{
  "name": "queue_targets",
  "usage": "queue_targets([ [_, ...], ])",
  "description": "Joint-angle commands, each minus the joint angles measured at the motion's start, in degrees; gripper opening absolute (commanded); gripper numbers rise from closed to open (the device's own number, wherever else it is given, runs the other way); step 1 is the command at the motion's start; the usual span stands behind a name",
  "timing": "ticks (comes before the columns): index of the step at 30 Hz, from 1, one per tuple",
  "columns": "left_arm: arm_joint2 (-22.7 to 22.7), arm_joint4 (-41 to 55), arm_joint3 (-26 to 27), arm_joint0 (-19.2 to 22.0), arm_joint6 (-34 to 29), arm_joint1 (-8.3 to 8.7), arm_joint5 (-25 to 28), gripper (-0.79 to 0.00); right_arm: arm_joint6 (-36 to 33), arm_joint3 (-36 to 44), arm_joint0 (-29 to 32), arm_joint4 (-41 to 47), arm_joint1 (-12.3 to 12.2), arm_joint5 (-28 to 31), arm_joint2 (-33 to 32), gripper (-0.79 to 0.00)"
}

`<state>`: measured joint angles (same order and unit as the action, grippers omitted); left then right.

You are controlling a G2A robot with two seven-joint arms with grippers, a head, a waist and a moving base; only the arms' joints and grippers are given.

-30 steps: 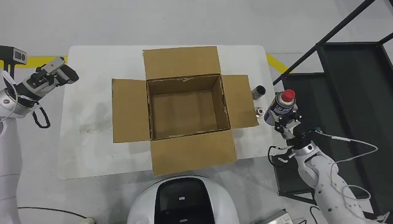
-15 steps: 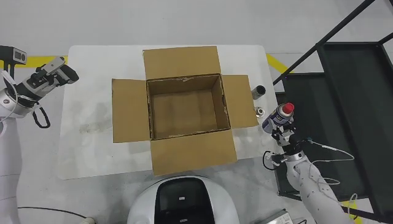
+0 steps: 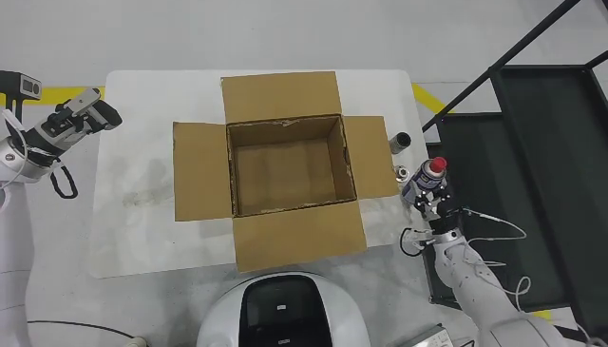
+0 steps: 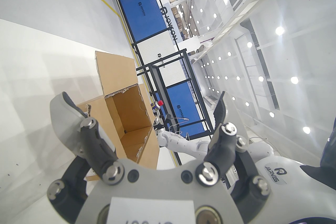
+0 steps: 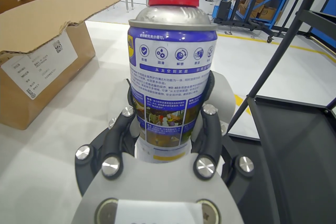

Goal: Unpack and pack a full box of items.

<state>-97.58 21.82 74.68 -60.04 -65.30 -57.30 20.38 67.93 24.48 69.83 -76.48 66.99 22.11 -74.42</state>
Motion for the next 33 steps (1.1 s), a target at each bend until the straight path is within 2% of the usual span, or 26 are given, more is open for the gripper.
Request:
queue_targets([
  [1,0.0,0.0,0.0,0.0,0.0,0.00,0.0,0.000,-0.1,-1.2,-0.5,-0.3,0.3,-0.4,0.6,-0.785],
  [4,0.0,0.0,0.0,0.0,0.0,0.00,0.0,0.000,0.3,-2.7,-1.1,0.1,0.9,0.1,1.2,-0.785],
  [5,0.0,0.0,0.0,0.0,0.0,0.00,0.0,0.000,0.3,-3.2,-1.3,0.4,1.0,0.2,1.3,-0.745],
  [7,0.0,0.0,0.0,0.0,0.0,0.00,0.0,0.000,0.3,-4.1,-1.7,0.8,1.3,0.4,1.6,-0.502],
  [8,0.0,0.0,0.0,0.0,0.0,0.00,0.0,0.000,0.3,-4.4,-1.9,0.9,1.4,0.5,1.7,-0.228],
  [9,0.0,0.0,0.0,0.0,0.0,0.00,0.0,0.000,0.3,-4.8,-2.1,0.9,1.5,0.7,1.8,0.000],
  [16,0.0,0.0,0.0,0.0,0.0,0.00,0.0,0.000,3.5,-5.8,-1.9,1.0,1.6,1.6,2.1,0.000],
  [24,0.0,0.0,0.0,0.0,0.0,0.00,0.0,0.000,7.1,-6.2,-0.3,0.3,-0.1,1.8,0.8,0.000],
  [33,0.0,0.0,0.0,0.0,0.0,0.00,0.0,0.000,-1.0,-4.7,-0.6,-2.8,-1.5,3.0,1.1,0.000],
])
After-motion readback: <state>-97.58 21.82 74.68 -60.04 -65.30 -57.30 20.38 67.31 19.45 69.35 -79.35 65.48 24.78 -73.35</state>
